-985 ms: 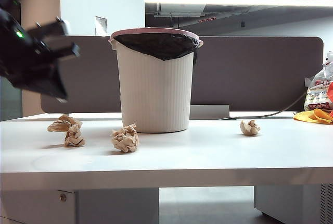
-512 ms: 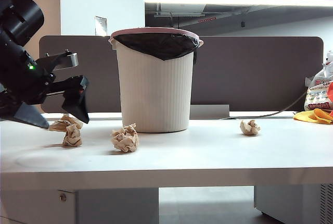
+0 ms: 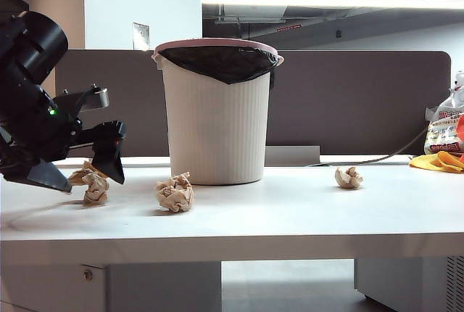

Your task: Pick up all the trash on the table and put it in the trash can.

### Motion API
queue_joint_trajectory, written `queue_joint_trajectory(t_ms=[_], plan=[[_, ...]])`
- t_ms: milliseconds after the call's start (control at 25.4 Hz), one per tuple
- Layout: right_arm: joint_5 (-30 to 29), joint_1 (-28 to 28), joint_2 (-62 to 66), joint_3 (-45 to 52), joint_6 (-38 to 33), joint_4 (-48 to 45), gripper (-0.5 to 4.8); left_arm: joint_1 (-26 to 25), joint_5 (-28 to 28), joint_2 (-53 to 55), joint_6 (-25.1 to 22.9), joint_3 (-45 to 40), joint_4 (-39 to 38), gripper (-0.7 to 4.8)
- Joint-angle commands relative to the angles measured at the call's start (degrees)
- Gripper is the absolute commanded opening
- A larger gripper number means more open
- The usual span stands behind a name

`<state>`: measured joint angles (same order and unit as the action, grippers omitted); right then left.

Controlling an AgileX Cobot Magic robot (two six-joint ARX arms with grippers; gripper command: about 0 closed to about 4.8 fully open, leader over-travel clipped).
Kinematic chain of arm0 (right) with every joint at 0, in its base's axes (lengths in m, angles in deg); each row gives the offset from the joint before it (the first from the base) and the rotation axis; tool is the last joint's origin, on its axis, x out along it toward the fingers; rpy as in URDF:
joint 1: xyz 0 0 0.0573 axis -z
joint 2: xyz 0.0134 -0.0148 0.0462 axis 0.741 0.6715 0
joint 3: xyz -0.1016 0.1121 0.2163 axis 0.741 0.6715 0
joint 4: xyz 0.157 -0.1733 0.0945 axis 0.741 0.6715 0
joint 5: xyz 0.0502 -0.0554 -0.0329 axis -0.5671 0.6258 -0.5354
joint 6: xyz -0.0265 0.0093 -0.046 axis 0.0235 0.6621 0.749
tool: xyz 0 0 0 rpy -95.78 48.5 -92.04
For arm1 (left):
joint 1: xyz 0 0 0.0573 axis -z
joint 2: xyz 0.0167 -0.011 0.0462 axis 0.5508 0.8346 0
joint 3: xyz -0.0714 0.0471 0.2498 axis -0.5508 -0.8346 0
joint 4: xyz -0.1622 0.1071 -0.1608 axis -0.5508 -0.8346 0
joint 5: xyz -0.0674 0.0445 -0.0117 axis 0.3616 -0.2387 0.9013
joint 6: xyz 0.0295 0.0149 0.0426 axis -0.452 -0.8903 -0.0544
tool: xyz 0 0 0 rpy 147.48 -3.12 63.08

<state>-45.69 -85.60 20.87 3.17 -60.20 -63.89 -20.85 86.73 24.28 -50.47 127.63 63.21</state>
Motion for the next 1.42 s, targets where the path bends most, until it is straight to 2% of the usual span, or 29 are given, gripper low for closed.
queue_joint_trajectory(t_ms=[39,79,118,158,591,670,709,828,867,907,1340,1419], plan=[[-0.2,0.0,-0.1,-0.2,-0.1,-0.9,-0.07,0.1,-0.1,-0.1,0.2,0.3,0.8,3.02],[-0.2,0.0,-0.1,-0.2,-0.1,-0.9,-0.07,0.1,-0.1,-0.1,0.2,0.3,0.8,2.05],[-0.2,0.0,-0.1,-0.2,-0.1,-0.9,-0.07,0.1,-0.2,-0.1,0.2,0.3,0.8,0.77],[-0.1,0.0,-0.1,-0.2,0.0,-0.9,-0.07,0.1,-0.2,-0.1,0.0,0.3,0.8,-0.06],[0.2,0.4,-0.5,-0.3,0.6,-0.9,-0.07,0.0,-0.1,-0.2,-0.3,0.3,0.9,-0.06],[0.2,0.4,-0.5,-0.3,0.6,-0.9,-0.07,0.0,0.0,-0.2,-0.2,0.3,0.9,0.21],[0.2,0.4,-0.5,-0.3,0.6,-0.9,-0.07,0.0,0.0,-0.2,-0.2,0.3,0.9,0.75],[0.2,0.4,-0.5,-0.3,0.6,-0.8,-0.07,0.0,0.1,-0.2,-0.2,0.3,1.3,3.8],[0.2,0.4,-0.5,-0.3,0.6,-0.7,-0.07,0.0,0.1,-0.2,-0.2,0.3,1.5,4.5],[0.2,0.4,-0.5,-0.3,0.6,-0.7,-0.07,0.0,0.1,-0.2,-0.2,0.3,1.7,4.79],[0.2,0.5,-0.5,-0.3,0.7,-0.8,-0.06,0.0,-1.3,-0.1,-0.2,0.3,1.7,4.79],[0.2,0.5,-0.5,-0.3,0.8,-0.8,-0.07,0.0,-3.8,0.5,-0.2,0.3,1.9,4.36]])
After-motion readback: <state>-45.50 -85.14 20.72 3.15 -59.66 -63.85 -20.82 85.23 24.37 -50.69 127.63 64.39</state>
